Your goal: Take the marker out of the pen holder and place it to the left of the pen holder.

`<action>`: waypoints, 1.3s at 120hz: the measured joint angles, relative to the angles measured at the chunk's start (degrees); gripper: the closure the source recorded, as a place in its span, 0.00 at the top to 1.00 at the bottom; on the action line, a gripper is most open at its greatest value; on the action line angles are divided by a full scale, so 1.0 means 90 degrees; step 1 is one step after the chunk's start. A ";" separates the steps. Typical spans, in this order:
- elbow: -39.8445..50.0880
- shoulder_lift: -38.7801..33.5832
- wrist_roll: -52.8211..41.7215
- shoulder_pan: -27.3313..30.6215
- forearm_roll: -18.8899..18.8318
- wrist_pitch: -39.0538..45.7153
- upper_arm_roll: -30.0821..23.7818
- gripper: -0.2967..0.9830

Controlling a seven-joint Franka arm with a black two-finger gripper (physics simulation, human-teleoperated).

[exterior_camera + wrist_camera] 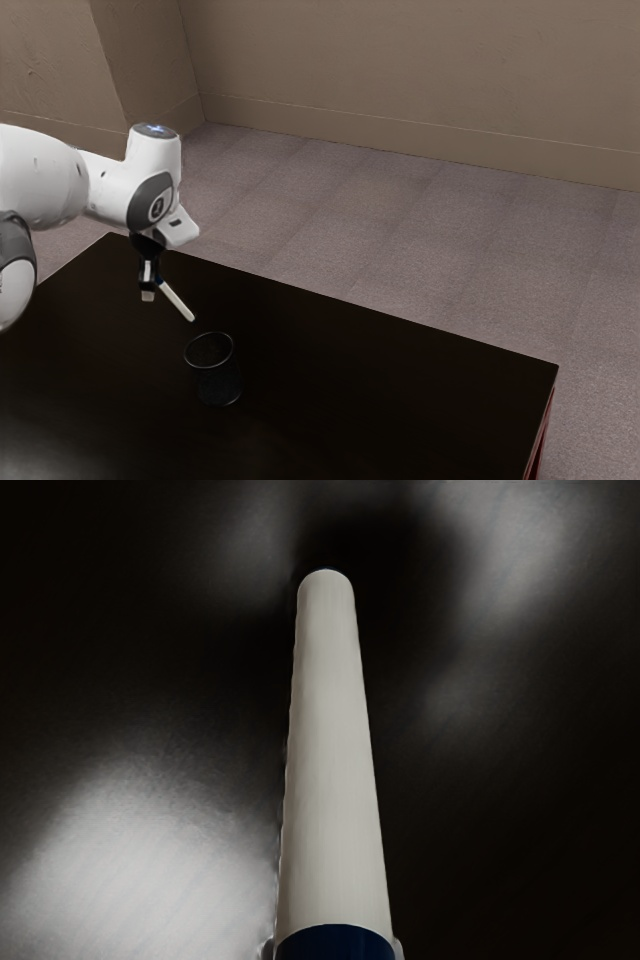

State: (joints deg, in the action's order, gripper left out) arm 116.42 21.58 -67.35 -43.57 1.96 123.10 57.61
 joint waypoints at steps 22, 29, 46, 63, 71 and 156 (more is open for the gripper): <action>0.0259 0.0017 -0.0451 0.0152 0.0305 0.0346 0.0003 0.18; 0.0273 0.0017 -0.0569 0.0158 0.0343 0.0415 0.0001 0.18; 0.0279 0.0025 -0.0833 0.0162 0.0392 0.0479 0.0001 0.38; 0.0273 0.0027 -0.1047 0.0162 0.0409 0.0500 -0.0003 0.57; 0.0263 0.0027 -0.1127 0.0143 0.0415 0.0506 -0.0003 0.62; -0.3117 -0.2613 0.4682 0.4610 -0.0944 -0.3658 -0.7274 0.76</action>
State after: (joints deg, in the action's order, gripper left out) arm 88.36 -1.94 -25.21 -2.09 -6.54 90.17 -7.85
